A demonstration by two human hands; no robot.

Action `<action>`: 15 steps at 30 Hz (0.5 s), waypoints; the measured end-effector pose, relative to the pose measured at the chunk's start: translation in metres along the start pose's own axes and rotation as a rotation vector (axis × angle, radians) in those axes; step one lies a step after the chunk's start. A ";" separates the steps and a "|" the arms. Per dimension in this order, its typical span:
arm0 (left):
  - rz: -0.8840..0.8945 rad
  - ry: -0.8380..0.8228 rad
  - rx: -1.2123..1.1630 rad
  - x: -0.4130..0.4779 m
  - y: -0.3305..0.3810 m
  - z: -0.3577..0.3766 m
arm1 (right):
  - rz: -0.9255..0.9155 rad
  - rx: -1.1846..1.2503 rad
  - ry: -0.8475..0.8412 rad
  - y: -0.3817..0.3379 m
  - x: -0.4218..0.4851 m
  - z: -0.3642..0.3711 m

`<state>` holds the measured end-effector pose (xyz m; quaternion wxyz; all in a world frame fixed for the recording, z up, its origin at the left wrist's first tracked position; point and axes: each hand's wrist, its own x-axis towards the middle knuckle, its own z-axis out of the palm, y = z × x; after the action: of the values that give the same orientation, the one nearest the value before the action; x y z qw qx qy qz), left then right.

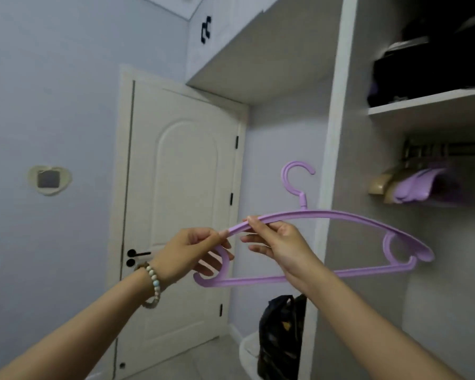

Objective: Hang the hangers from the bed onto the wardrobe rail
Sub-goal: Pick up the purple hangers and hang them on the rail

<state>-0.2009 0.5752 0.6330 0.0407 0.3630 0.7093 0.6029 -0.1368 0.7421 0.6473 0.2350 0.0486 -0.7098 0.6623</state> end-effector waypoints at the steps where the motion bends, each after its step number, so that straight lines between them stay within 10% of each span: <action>1: 0.026 -0.030 -0.009 0.013 0.013 0.020 | -0.024 -0.010 0.032 -0.011 0.000 -0.025; 15: 0.310 -0.102 -0.128 0.161 0.118 0.285 | -0.371 -0.003 0.565 -0.076 0.024 -0.311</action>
<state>-0.1232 0.9026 0.7221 0.0062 0.4949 0.6018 0.6268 -0.0453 1.0386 0.7302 0.5390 -0.0088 -0.5968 0.5943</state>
